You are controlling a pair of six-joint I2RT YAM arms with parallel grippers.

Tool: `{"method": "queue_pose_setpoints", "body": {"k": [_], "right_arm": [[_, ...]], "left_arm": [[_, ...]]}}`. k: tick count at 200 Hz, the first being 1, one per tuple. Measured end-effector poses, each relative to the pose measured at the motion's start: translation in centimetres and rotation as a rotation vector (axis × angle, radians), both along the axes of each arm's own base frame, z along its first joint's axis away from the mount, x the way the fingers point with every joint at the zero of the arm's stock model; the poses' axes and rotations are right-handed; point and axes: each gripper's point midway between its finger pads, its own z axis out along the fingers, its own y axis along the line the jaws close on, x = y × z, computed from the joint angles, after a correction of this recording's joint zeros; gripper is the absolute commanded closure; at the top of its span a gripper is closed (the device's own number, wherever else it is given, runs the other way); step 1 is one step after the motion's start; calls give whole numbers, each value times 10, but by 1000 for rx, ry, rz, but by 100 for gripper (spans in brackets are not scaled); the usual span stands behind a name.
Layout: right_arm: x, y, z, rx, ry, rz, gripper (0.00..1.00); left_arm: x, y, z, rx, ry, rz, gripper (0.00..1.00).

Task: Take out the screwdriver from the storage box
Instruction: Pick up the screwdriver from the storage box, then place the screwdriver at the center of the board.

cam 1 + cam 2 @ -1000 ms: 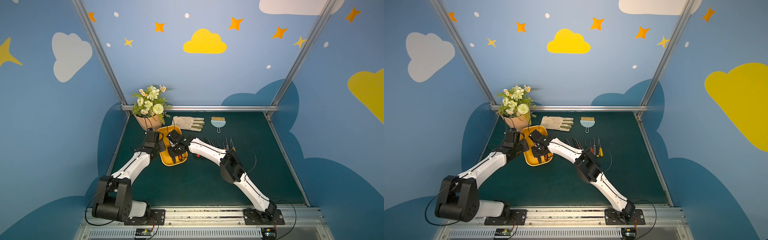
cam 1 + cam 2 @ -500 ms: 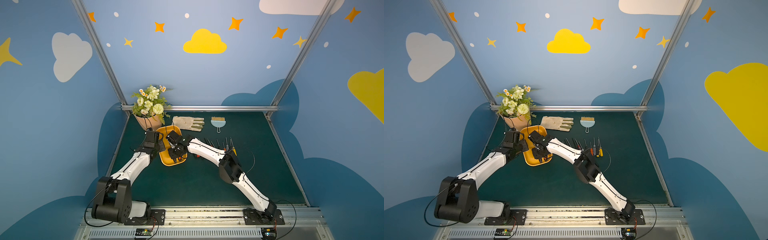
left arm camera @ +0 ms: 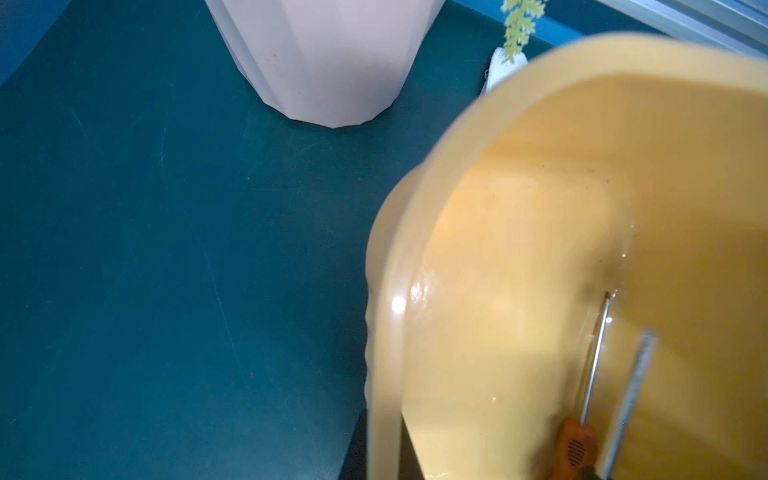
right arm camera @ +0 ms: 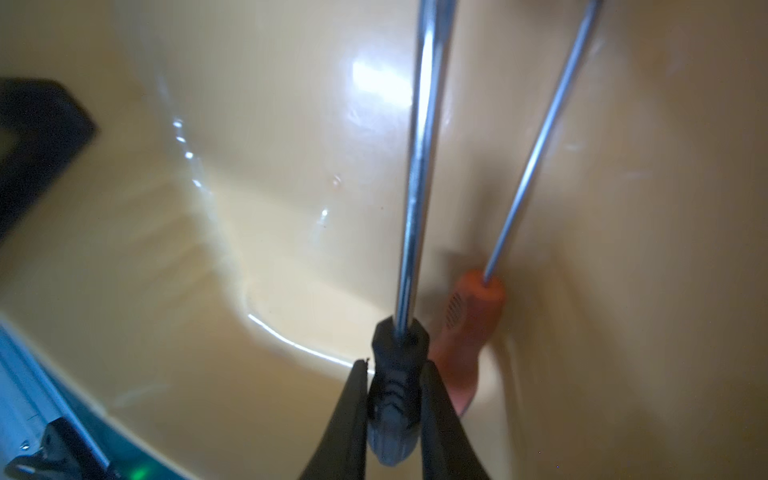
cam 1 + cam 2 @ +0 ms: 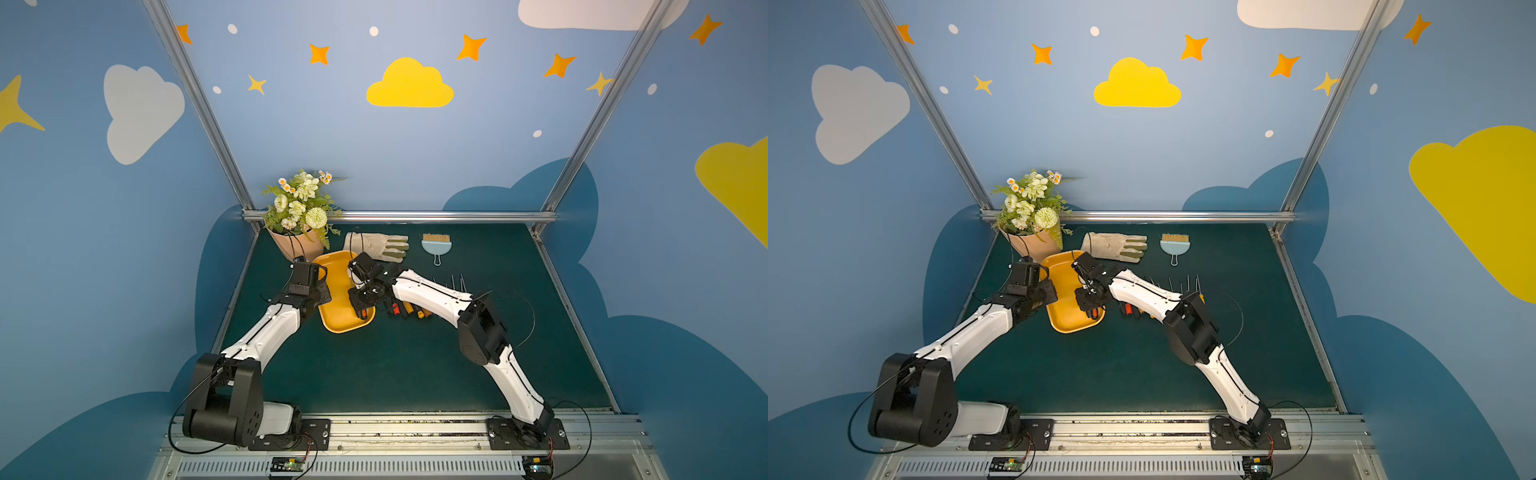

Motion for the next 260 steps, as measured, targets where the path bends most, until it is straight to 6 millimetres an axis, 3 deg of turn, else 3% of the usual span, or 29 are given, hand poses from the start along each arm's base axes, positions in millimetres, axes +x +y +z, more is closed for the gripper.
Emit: {"method": "queue_pose_setpoints", "body": {"k": [47, 84, 112, 168, 260], "right_arm": [[14, -12, 61, 111, -85, -4, 100], [23, -25, 69, 107, -111, -8, 100], [25, -35, 55, 54, -90, -10, 100], [23, -41, -6, -97, 17, -19, 100], [21, -54, -66, -275, 119, -25, 100]], "left_arm": [[1, 0, -1, 1, 6, 2, 98], [2, 7, 4, 23, 7, 34, 98], [-3, 22, 2, 63, 29, 94, 98], [-11, 43, 0, 108, 54, 182, 98], [-13, 48, 2, 116, 50, 210, 98]]}}
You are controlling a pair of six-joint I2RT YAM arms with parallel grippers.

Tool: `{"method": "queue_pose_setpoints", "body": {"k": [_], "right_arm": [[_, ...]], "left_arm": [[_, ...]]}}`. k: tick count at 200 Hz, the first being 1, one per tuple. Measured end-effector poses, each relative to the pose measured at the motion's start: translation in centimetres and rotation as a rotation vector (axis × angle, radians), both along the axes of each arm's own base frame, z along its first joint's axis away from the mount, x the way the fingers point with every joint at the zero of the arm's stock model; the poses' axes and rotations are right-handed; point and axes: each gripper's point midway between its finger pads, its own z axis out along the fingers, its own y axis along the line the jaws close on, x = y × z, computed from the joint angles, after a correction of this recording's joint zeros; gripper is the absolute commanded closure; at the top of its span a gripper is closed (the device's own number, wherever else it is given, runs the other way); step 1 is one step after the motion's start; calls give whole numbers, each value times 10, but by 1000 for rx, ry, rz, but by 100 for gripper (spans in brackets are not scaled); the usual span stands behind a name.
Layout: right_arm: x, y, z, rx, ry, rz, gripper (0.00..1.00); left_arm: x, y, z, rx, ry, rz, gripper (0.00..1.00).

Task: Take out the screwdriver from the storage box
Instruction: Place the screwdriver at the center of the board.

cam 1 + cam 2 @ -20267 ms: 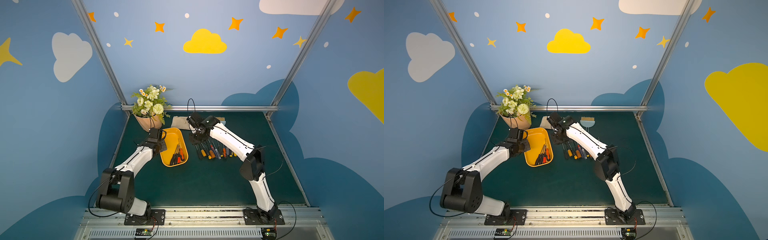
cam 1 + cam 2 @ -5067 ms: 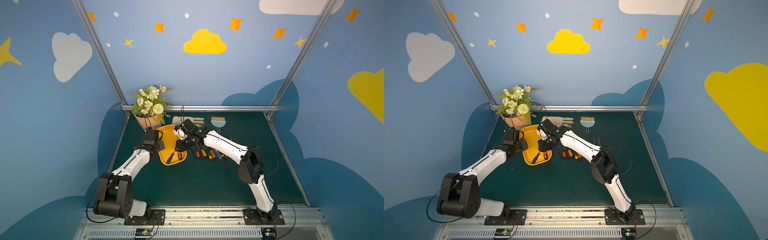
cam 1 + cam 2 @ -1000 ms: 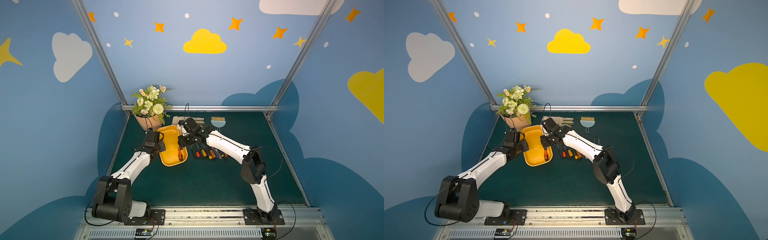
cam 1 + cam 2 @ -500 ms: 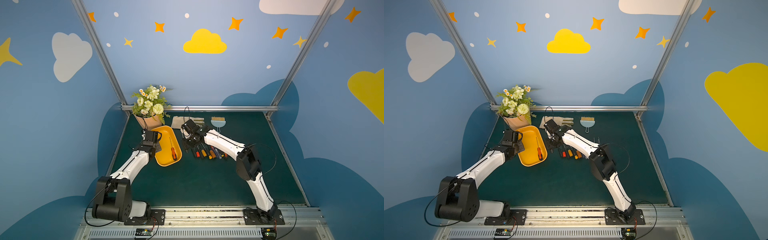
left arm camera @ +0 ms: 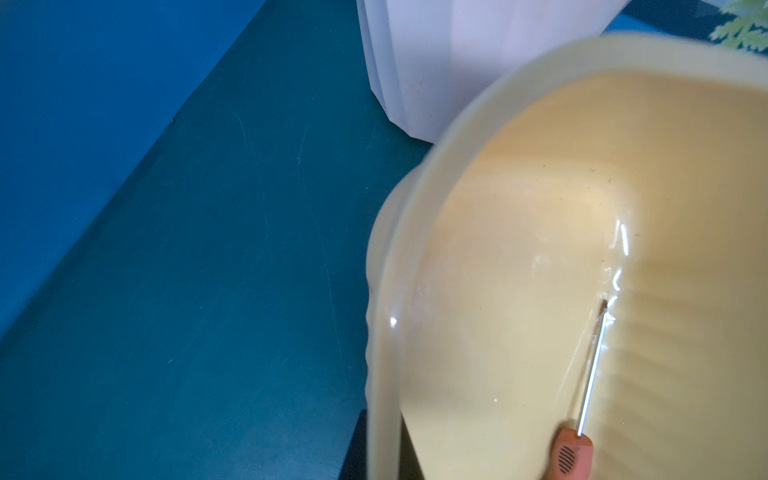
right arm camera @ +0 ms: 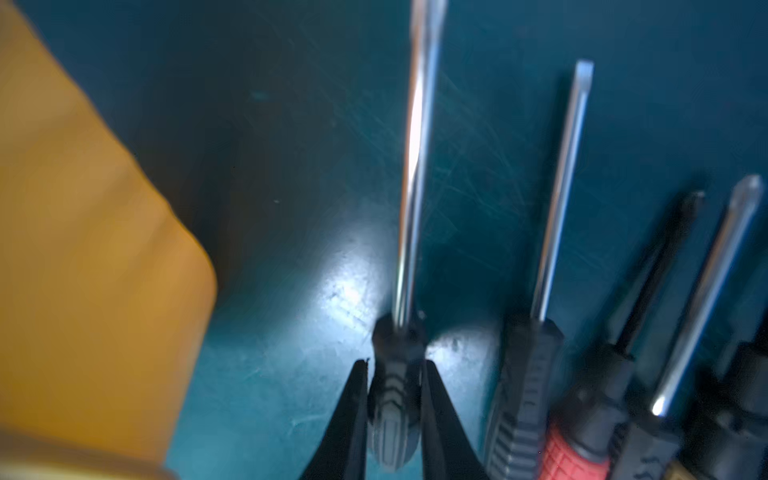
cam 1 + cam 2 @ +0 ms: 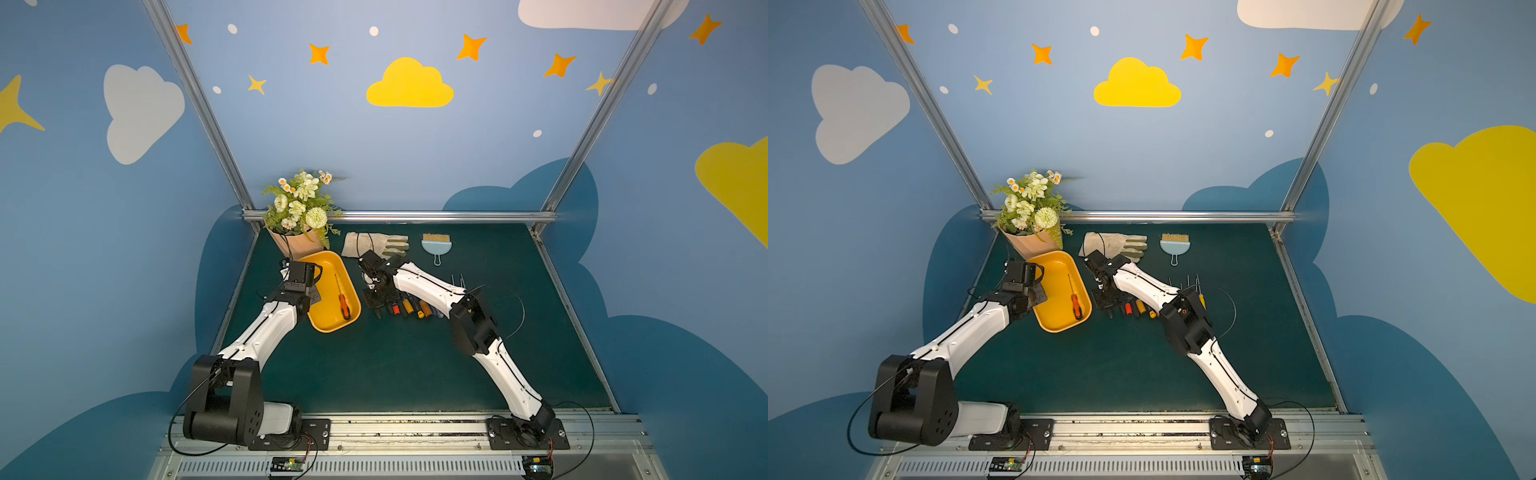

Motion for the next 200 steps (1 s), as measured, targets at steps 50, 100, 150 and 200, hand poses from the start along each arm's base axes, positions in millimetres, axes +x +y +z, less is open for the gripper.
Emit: {"method": "queue_pose_setpoints", "body": {"k": [50, 100, 150, 200], "right_arm": [[8, -5, -5, -43, -29, -13, 100], [23, -27, -6, -126, -82, -51, 100], [31, -42, -6, -160, -83, -81, 100], [31, -42, -5, -153, -69, -96, 84]], "left_arm": [[0, -1, 0, -8, 1, -5, 98], [0, -3, -1, -19, 2, -14, 98], [1, -6, -1, -29, 3, -23, 98], [0, -6, -2, -30, 6, -27, 98]]}}
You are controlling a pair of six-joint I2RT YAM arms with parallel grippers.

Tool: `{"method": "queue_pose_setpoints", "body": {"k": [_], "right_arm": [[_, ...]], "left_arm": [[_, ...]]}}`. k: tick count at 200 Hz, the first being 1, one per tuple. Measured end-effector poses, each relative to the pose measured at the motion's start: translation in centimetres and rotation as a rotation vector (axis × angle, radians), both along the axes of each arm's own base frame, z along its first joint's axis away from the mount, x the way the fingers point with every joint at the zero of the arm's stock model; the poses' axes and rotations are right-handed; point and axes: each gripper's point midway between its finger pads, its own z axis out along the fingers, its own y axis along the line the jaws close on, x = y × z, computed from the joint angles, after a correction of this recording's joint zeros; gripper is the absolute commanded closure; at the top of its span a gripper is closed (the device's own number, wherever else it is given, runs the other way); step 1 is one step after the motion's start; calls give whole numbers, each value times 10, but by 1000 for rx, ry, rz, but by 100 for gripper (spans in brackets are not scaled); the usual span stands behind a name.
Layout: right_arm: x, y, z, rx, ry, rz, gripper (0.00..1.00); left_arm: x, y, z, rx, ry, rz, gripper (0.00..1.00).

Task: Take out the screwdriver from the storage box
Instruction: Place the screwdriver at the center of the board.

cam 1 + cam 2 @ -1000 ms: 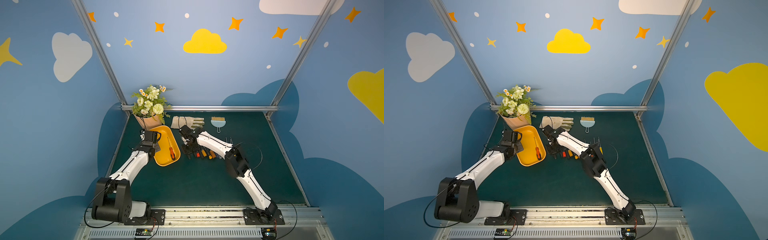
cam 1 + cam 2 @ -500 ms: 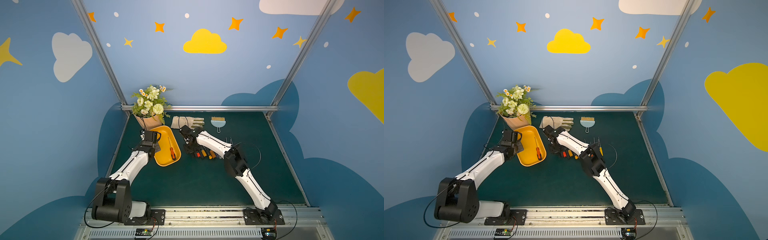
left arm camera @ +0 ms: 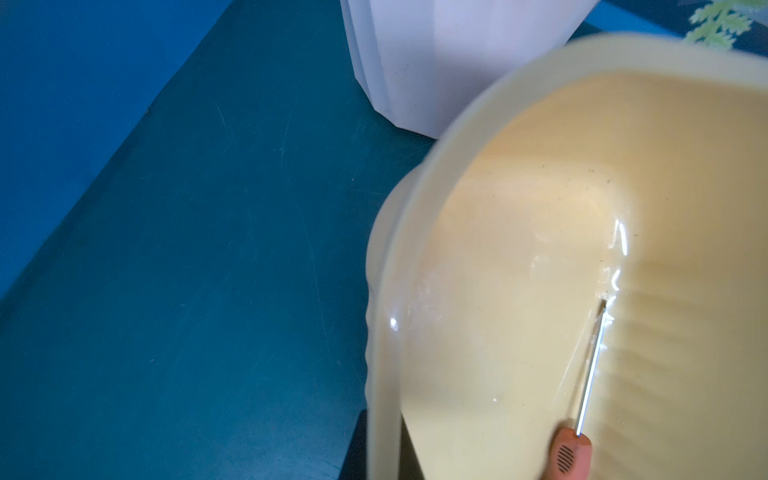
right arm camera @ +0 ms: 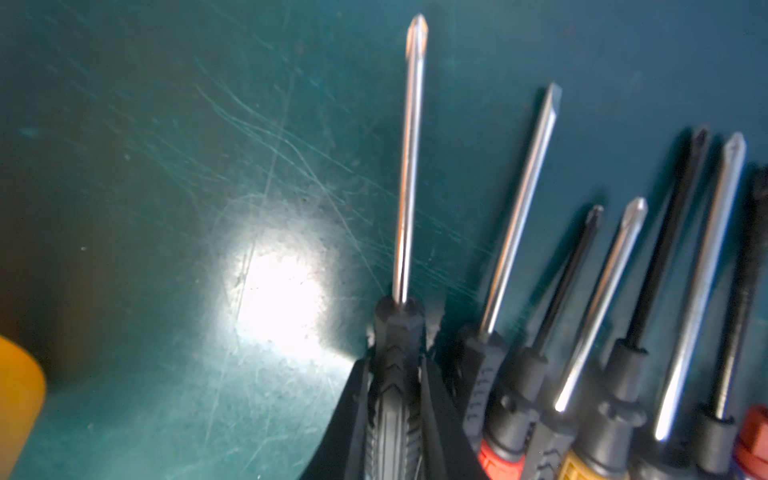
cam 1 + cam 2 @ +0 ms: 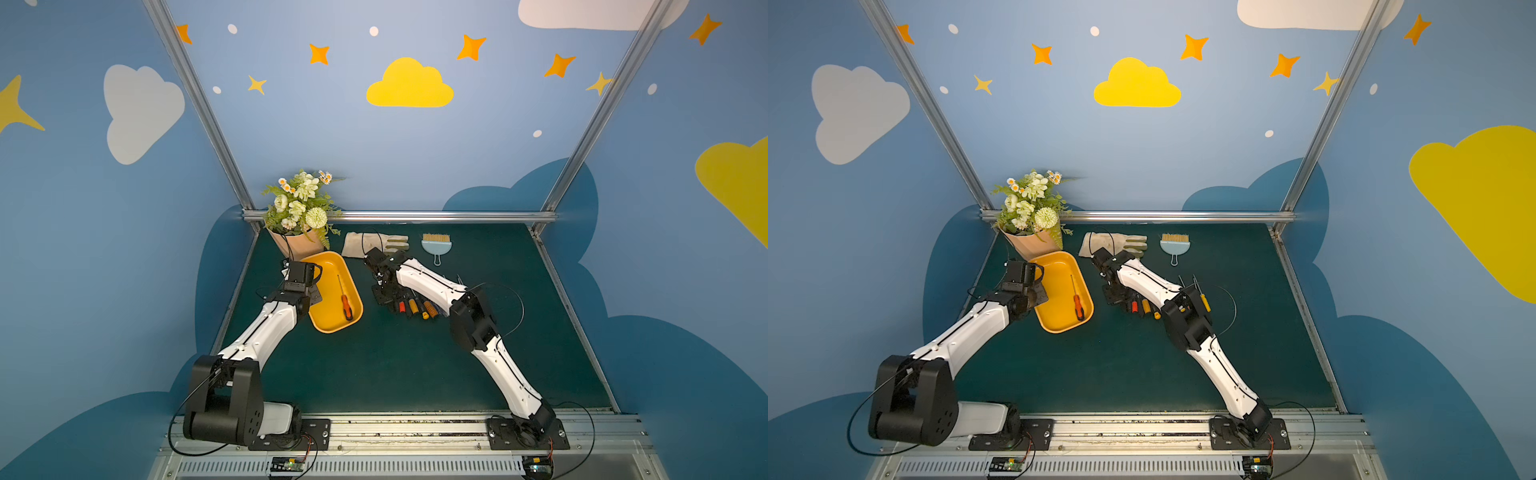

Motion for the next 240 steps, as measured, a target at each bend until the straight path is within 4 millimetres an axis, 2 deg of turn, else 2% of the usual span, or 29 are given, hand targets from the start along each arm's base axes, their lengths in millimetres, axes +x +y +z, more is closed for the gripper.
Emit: {"method": "queue_pose_setpoints", "body": {"k": [47, 139, 174, 216, 240], "right_arm": [[-2, -1, 1, 20, 33, -11, 75], [-3, 1, 10, 43, 40, -3, 73], [-3, 6, 40, 97, -15, 25, 65], [-7, 19, 103, 212, -125, 82, 61], [-14, 32, 126, 275, -158, 135, 60]], "left_arm": [[0, 0, 0, 0, 1, 0, 98], [0, -3, -1, -11, 2, -13, 98], [4, -9, -4, -36, 12, -41, 98], [6, -16, -7, -62, 22, -76, 98], [6, -20, -11, -76, 34, -91, 98]]}}
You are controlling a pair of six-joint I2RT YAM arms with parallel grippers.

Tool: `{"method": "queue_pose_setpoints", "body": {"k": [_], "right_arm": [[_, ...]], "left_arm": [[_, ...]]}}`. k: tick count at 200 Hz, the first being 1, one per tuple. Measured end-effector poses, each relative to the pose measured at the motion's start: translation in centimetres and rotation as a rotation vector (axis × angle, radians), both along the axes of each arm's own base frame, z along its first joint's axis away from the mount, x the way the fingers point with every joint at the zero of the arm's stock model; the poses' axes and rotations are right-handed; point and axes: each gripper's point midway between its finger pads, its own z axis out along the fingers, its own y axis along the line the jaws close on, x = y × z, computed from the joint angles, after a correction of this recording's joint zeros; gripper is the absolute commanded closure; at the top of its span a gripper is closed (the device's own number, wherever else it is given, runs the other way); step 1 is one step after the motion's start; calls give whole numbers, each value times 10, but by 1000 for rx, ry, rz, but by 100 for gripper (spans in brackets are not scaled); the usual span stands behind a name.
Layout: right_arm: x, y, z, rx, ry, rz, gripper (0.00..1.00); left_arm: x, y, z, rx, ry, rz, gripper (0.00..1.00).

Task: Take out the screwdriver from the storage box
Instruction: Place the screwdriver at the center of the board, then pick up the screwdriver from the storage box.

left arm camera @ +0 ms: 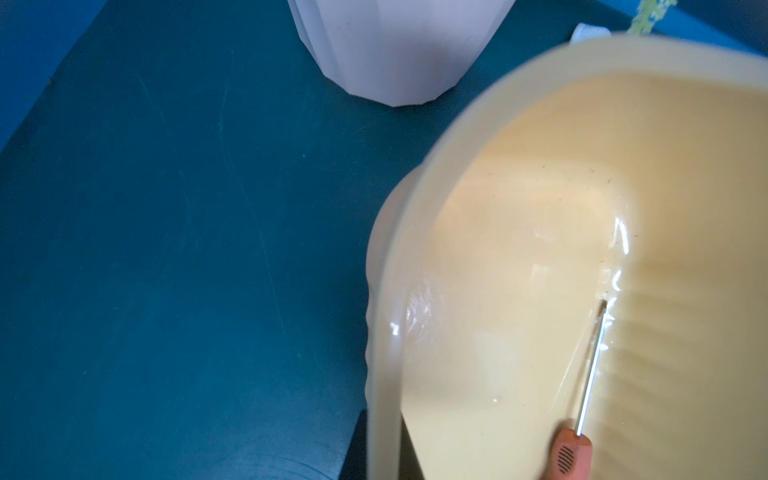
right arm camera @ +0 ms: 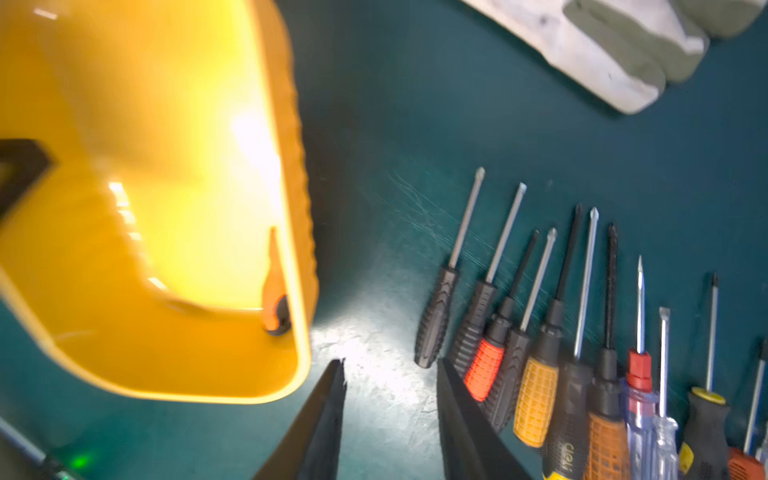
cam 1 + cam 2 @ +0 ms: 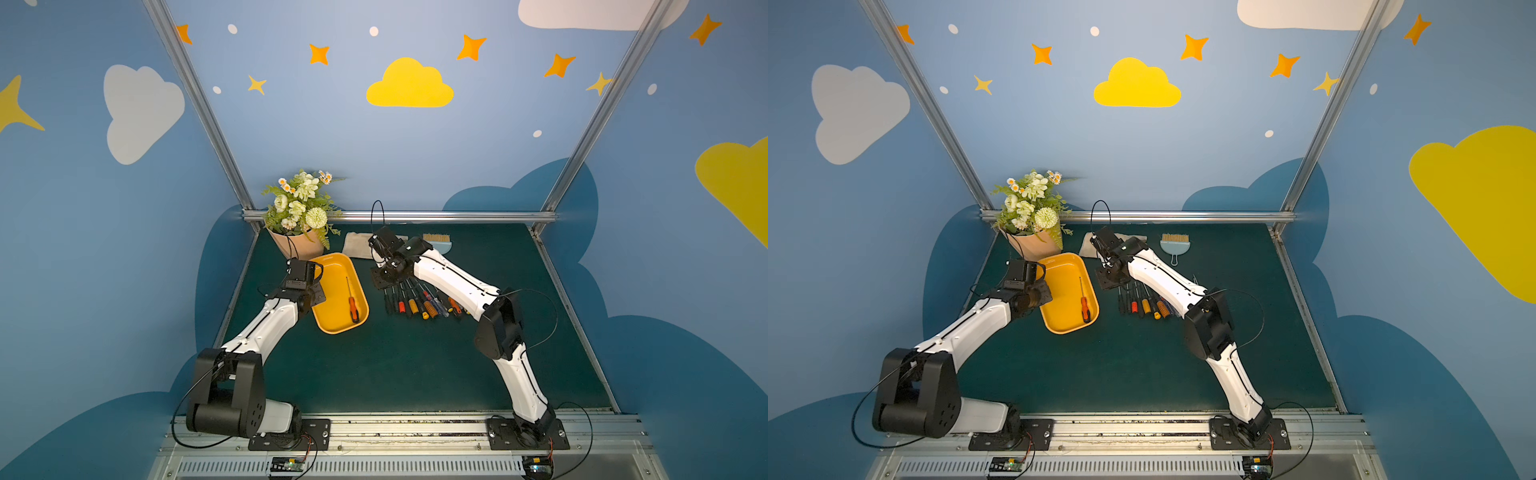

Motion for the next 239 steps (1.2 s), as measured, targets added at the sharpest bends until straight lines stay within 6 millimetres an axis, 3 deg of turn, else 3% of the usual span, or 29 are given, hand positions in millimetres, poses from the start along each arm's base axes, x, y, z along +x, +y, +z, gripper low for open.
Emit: {"method": "queue_pose_setpoints", "body": {"k": [22, 64, 103, 148, 175, 239], "right_arm": [[-13, 14, 6, 36, 0, 56, 60], [-53, 42, -8, 76, 67, 169, 53], [-72, 60, -12, 89, 73, 210, 50], [-58, 65, -52, 3, 68, 169, 50], [-54, 58, -78, -66, 80, 143, 41], [-47, 64, -89, -64, 80, 107, 41]], "left_arm": [[0, -3, -1, -11, 2, -13, 98], [3, -8, -1, -21, -4, -36, 98], [6, -13, -1, -28, -5, -54, 98], [6, -14, 0, -29, -7, -59, 98], [6, -16, 0, -30, -8, -62, 98], [7, -16, -2, -29, -5, -63, 98]]}}
